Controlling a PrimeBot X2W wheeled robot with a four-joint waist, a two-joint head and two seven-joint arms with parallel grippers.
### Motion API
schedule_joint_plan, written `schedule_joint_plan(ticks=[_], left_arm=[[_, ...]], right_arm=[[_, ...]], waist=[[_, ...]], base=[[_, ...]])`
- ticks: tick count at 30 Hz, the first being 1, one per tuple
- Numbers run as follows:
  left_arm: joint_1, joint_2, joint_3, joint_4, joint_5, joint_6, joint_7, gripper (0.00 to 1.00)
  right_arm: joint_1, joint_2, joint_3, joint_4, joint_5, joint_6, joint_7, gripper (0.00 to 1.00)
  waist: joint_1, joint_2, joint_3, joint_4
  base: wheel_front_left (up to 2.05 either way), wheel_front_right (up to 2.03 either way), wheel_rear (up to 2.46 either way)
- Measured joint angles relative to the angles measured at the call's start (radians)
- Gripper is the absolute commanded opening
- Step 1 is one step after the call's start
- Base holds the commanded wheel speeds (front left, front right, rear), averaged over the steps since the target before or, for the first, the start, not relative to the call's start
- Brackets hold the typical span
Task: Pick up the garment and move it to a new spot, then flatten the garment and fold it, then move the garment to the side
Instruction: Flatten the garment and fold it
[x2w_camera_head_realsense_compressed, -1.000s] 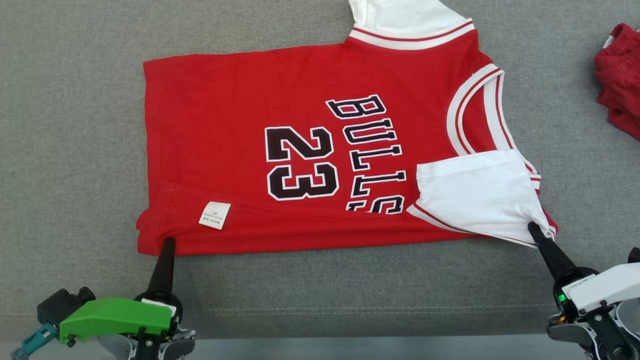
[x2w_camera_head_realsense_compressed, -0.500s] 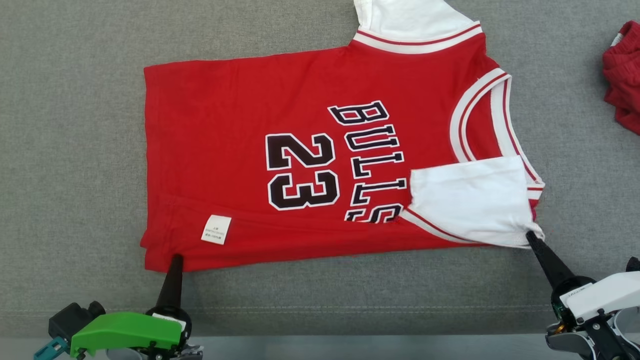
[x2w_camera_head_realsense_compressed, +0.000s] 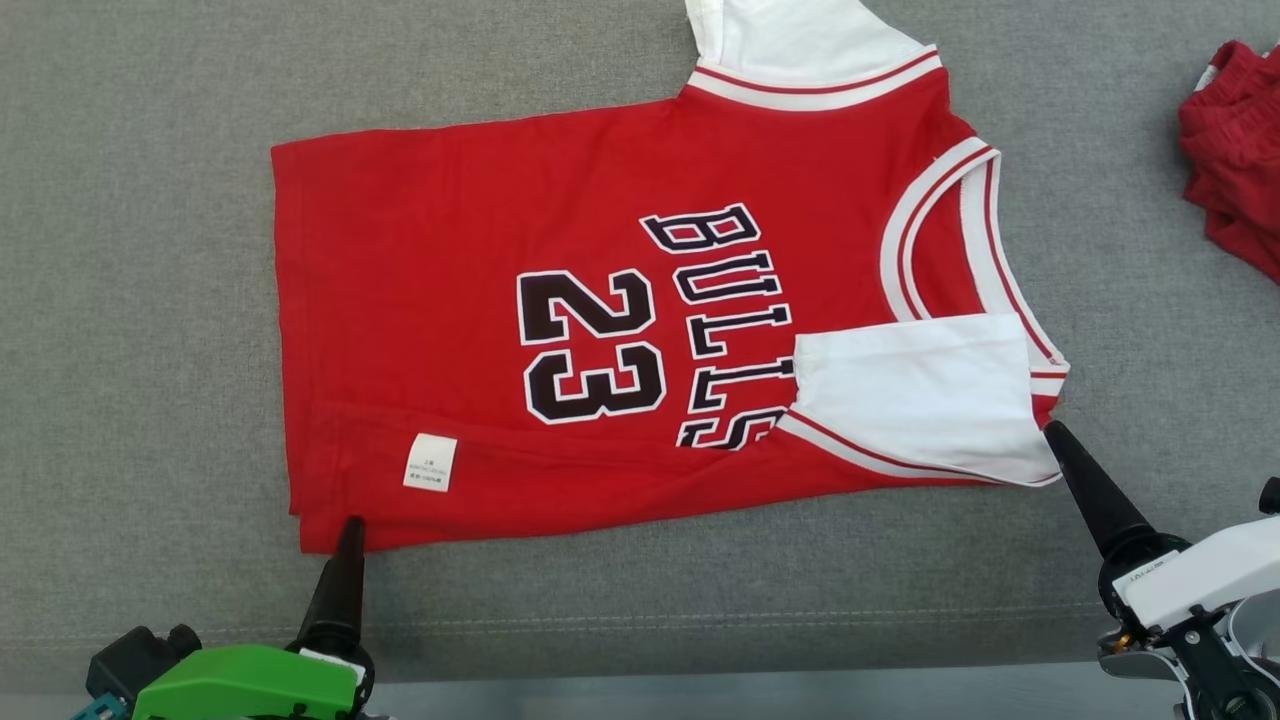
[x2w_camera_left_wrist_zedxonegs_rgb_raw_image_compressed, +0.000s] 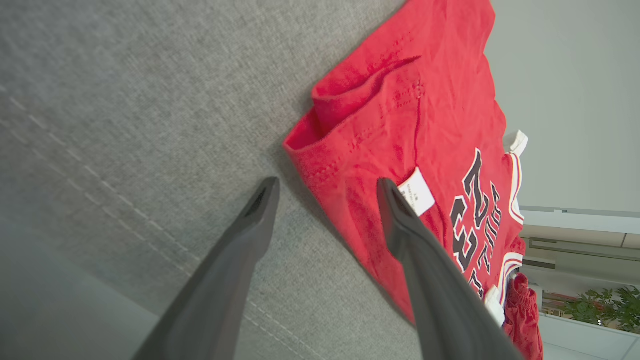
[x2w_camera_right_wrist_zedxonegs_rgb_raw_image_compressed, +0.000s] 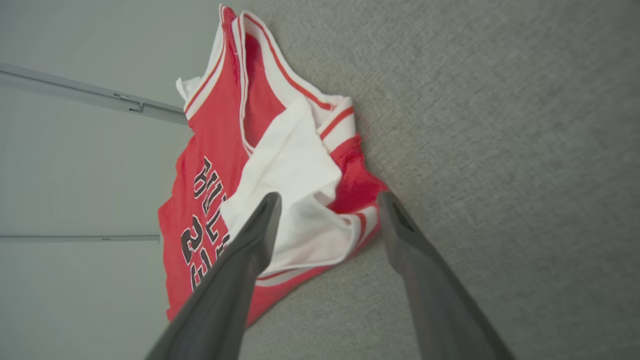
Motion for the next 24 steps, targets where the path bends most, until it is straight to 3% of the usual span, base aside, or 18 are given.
schedule_joint_plan(ticks=[12, 24], left_arm=[[0.002, 0.057, -0.013, -0.082, 0.073, 0.000, 0.010, 1.00], [-0.121, 0.094, -0.052, -0.104, 0.128, 0.000, 0.085, 1.00]], right_arm=[[-0.055, -0.049, 0.033, -0.083, -0.112, 0.000, 0.009, 1.00], [-0.121, -0.042, 0.048, -0.022, -0.149, 0.000, 0.059, 1.00]], waist=[[0.0000, 0.0000, -0.011, -0.009], [0.0000, 0.0000, 0.015, 0.000]], base=[[0.00, 0.00, 0.00], [0.00, 0.00, 0.00]])
